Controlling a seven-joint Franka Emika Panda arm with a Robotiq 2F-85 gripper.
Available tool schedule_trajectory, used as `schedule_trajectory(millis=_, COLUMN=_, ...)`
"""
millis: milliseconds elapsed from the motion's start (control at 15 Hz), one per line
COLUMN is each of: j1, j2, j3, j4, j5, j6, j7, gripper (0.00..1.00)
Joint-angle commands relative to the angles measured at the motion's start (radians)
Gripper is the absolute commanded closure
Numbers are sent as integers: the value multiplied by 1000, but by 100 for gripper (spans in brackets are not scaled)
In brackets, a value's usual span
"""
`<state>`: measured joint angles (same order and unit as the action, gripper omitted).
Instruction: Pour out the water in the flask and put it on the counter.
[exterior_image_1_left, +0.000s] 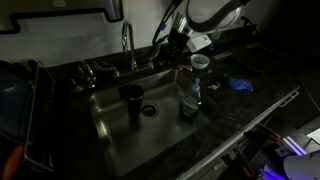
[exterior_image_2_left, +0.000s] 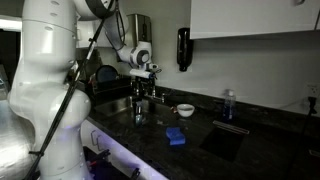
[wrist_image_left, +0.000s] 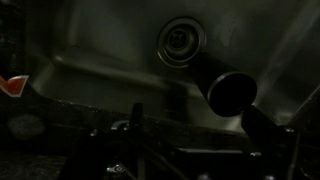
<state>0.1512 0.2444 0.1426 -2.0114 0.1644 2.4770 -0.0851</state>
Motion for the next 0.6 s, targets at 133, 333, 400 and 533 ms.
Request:
schedule_trajectory(millis=133, j1=18, j2=51, j3=43, j4=29, j5=-6, j6=53, j7=4, gripper=0)
schedule_trajectory(millis=333, j1=31, j2=67, j3=58, j4=34, j5=-14, j6=55, j7=4, gripper=0)
schedule_trajectory(millis=400, j1=36, j2=71, j3=60, j4=36, j5=-18, j6=49, j7=7, gripper=0)
schedule_trajectory(millis=533, j1=49, j2=86, j3=59, j4=37, j5=-38, j6=49, j7=22, gripper=0)
